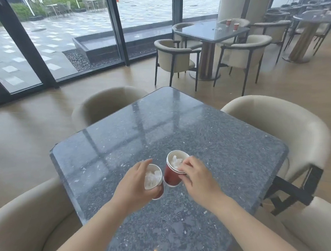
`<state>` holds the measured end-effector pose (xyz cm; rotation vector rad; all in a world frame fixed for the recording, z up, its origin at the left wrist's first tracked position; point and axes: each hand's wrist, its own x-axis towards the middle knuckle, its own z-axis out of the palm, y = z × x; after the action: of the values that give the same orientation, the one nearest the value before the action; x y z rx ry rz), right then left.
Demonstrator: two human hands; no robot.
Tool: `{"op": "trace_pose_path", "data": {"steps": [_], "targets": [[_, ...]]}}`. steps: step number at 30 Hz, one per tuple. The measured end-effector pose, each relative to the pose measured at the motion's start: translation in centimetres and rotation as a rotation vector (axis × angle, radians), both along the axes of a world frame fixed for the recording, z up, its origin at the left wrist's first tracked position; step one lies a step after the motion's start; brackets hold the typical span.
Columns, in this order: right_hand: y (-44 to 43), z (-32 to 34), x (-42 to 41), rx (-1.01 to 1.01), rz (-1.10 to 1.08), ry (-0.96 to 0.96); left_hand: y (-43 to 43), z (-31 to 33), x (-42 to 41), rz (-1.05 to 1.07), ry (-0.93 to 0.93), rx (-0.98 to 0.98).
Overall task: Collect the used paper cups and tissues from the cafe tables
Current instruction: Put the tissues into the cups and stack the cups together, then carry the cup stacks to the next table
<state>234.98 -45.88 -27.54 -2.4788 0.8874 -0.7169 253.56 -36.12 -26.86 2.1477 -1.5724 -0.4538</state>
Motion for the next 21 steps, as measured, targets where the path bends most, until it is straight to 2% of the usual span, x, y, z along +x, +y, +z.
{"op": "trace_pose_path", "data": {"steps": [9,17,21], "targets": [[4.6,3.1,-3.6,-0.036,-0.071,0.054,1.5,3.9,-3.4,-0.208,-0.12,-0.089],[13.9,6.1,-3.6,-0.069,-0.182,0.042,8.8,6.6,-3.0,-0.408,-0.189,-0.14],[18.8,6.5,-4.5,-0.06,-0.263,0.044,11.9,7.1,-3.8,-0.492,-0.162,-0.16]]}}
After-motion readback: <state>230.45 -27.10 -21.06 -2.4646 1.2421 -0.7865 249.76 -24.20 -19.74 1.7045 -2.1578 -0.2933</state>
